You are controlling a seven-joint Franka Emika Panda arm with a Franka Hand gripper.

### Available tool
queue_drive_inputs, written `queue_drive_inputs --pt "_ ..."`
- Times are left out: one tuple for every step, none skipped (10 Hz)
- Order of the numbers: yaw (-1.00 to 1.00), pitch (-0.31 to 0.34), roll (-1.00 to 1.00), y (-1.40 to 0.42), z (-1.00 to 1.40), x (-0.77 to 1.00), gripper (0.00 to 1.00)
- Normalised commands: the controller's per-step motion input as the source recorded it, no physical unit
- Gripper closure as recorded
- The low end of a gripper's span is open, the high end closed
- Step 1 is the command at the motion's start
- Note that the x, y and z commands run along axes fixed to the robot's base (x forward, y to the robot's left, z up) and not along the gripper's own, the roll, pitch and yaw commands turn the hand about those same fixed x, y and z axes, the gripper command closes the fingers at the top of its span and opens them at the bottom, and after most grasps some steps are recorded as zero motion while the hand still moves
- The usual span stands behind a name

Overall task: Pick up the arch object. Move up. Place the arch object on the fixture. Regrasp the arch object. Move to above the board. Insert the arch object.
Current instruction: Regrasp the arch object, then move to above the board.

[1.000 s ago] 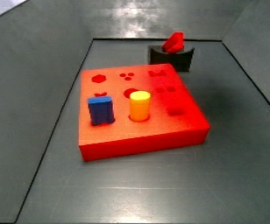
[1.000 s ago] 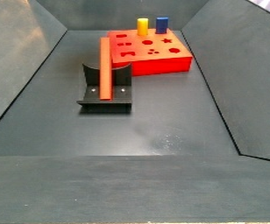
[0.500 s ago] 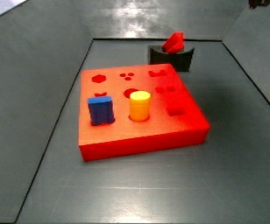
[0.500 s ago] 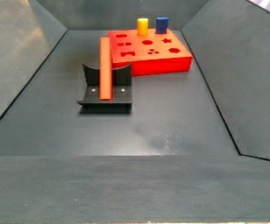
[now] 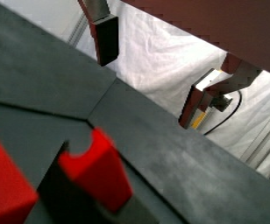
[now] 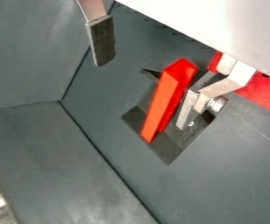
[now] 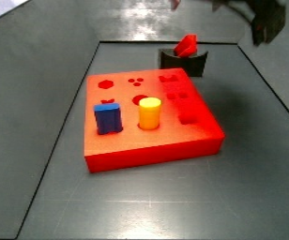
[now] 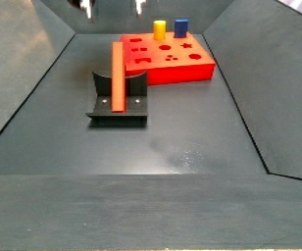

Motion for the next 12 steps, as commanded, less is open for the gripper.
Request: queue_drive_inputs --pt "-0.04 -0.135 0.05 0.04 -1.00 0.04 0.00" --pt "-0.06 -0.123 0.05 0.04 -1.00 0.04 0.00" --pt "-0.07 -0.098 0.04 0.04 -1.00 0.05 0.00" --pt "-0.08 -0.085 0.05 0.04 -1.00 0.05 0.00" --pt "-0.08 -0.053 0.04 0.03 -0.81 0.04 0.00" --pt "-0.07 -0.034 0.05 0.02 -0.63 0.04 0.00" --pt "-0.06 -0.013 0.05 0.01 -0.40 0.04 0.00" --pt "-0.05 -0.004 0.05 0.01 -0.29 0.05 0.00" --pt "0.00 0.000 0.00 0.00 0.00 0.00 1.00" --pt "0.22 0.066 0.12 -0.04 1.00 0.08 1.00" --pt "0.21 0.064 0.11 -0.04 1.00 0.07 1.00" --pt "0.18 0.053 0.08 -0.04 1.00 0.08 1.00"
